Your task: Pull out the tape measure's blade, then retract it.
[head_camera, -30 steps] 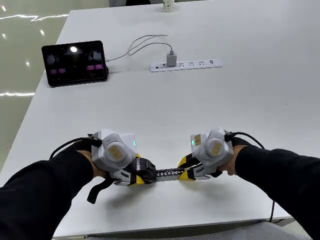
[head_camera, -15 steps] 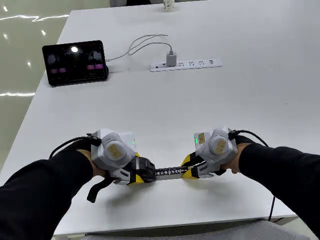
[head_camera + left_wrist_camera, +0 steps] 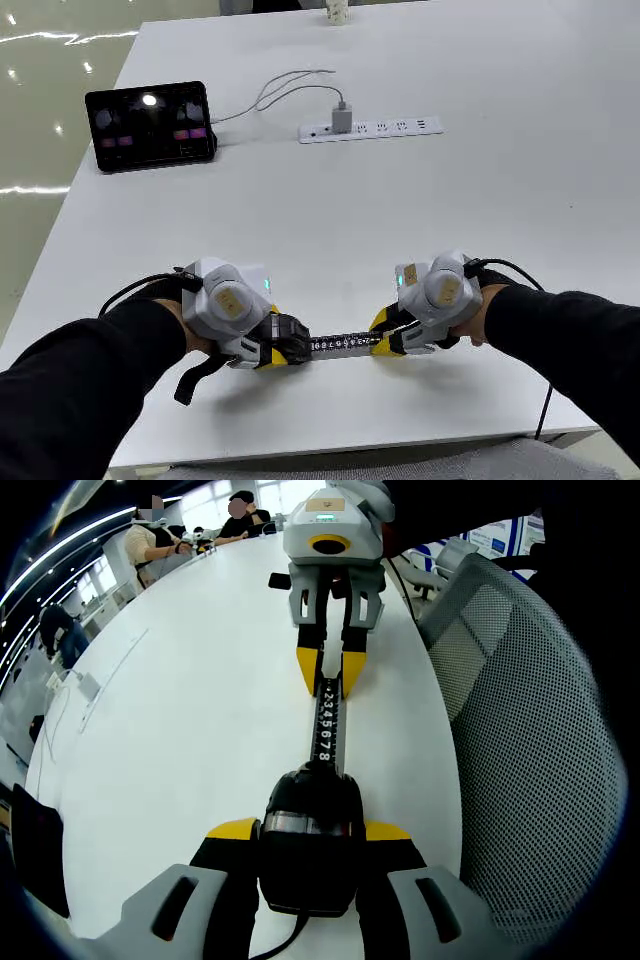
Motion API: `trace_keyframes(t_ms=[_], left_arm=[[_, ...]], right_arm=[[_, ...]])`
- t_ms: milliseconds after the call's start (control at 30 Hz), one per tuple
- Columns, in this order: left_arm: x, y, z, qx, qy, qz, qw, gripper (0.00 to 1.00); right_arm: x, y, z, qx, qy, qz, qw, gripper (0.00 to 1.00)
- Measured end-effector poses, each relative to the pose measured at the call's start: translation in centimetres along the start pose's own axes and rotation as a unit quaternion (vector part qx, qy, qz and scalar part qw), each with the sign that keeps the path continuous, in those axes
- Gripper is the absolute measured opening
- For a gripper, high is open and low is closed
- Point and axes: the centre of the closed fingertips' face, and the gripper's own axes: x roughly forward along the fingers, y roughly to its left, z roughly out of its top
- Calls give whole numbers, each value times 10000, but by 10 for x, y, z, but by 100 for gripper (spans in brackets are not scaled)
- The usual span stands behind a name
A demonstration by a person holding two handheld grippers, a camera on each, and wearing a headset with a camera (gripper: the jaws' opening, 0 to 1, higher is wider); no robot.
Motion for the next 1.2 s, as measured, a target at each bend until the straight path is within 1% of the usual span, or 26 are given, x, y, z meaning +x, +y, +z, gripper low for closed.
trace_keyframes(t_ms=[400, 867, 1200], left_arm=[[0, -2, 0, 26, -9, -72, 10000, 31], [1, -2, 2, 16, -57, -19, 10000, 31], [2, -2, 2, 26, -67, -37, 10000, 31]], right_arm=[[-5, 0, -10, 67, 46, -11, 10000, 10], [-12, 1, -18, 127, 93, -43, 9999, 11], [-17, 4, -24, 166, 100, -55, 9998, 11]])
